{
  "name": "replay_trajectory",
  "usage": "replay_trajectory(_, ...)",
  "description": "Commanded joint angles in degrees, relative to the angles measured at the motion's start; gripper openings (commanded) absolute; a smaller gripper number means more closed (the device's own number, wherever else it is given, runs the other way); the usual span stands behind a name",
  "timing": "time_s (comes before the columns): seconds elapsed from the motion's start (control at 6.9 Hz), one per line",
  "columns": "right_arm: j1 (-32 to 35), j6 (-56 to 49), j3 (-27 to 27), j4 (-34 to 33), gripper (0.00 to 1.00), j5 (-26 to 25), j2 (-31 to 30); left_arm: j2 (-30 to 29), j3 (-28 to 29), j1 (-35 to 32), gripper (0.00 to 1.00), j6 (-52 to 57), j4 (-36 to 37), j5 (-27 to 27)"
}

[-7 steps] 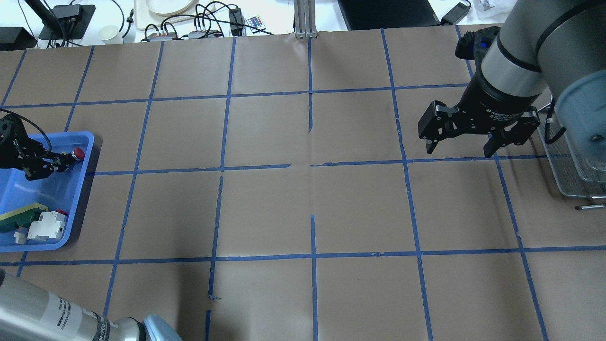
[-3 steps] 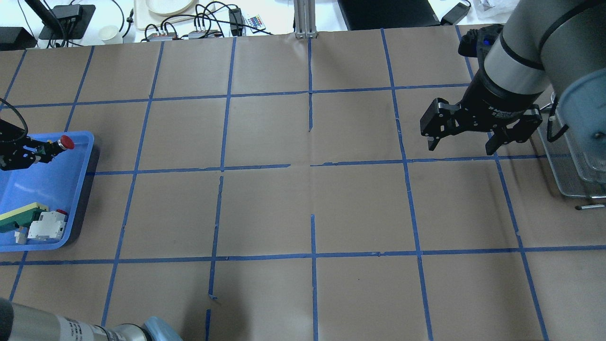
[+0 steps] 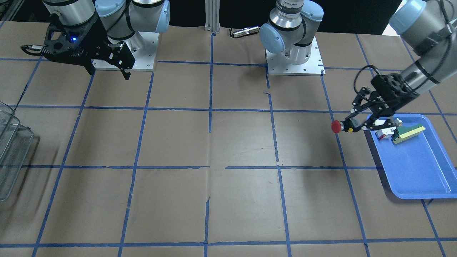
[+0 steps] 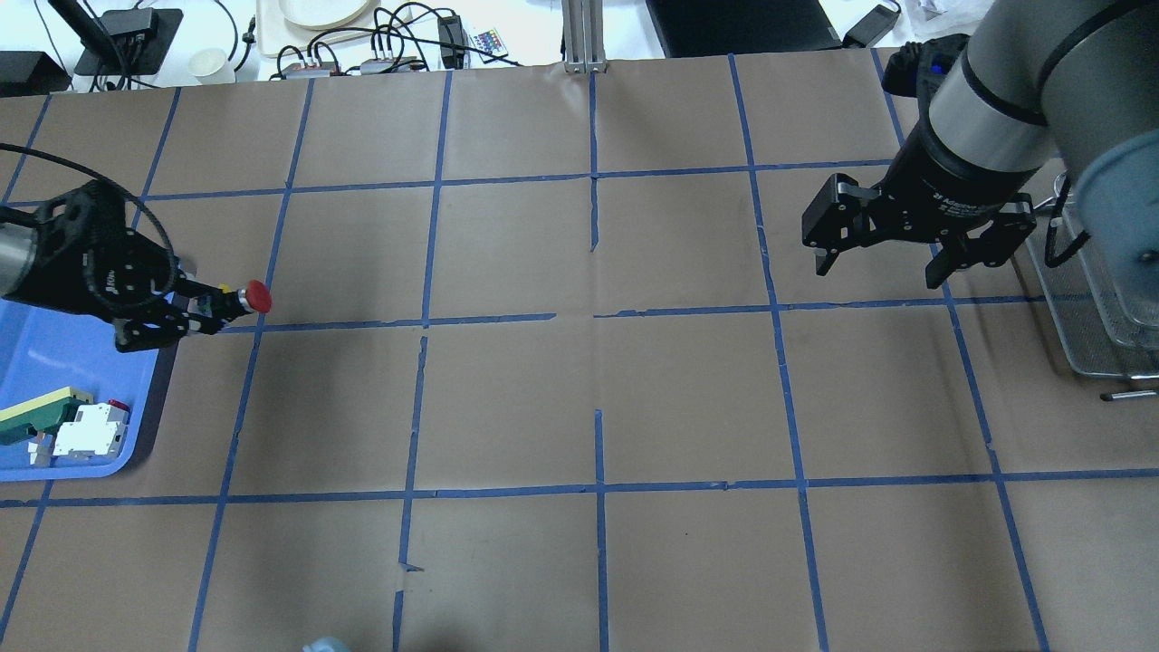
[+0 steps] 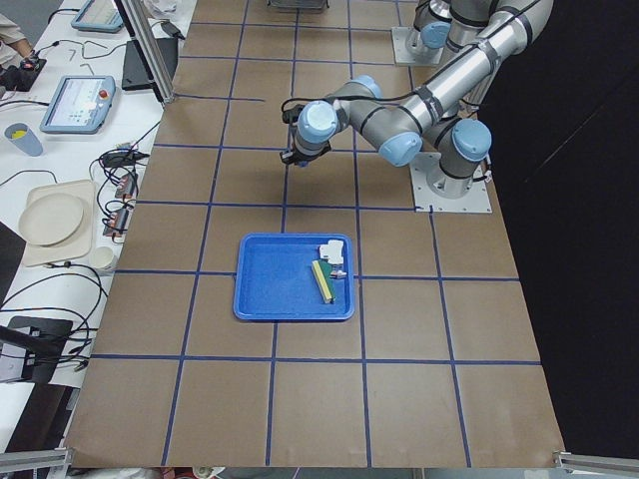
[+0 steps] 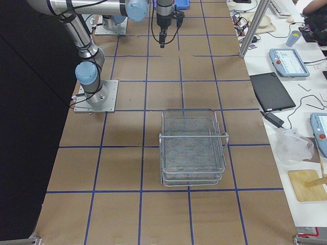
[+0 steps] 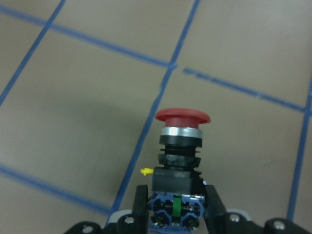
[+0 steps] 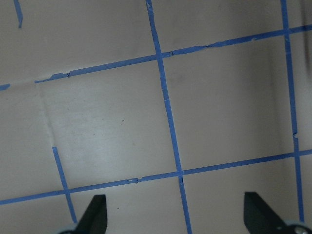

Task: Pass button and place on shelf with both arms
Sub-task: 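Lift the button with the left gripper while the right gripper moves inward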

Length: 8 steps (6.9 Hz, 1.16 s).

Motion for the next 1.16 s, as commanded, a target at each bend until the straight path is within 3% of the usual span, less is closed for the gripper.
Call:
replay_trajectory(0.0,-0.07,7.73,0.01,0.36,1.0,6.19,0.0,5.44,-1.7,-13.96,0.4,-9.08,-0.14,0.0)
replay_trajectory(0.29,-0.51,15.99,-0.07,1.94,1.0,12.87,-0.26,3.96,3.2,-21.63,0.39,-10.19,-0.84,0.09)
replay_trajectory(0.58,-2.34,26.39,0.71,4.66,1.0,29.27,0.35,2.2,7.43,-31.46,0.39,-15.35,-0.94,4.37)
replay_trajectory(1.01,-8.84,30.88,0.8,10.45,1.0,45.1,5.61,0.43,11.75,-35.99,0.4,-21.51,-0.06,-1.9)
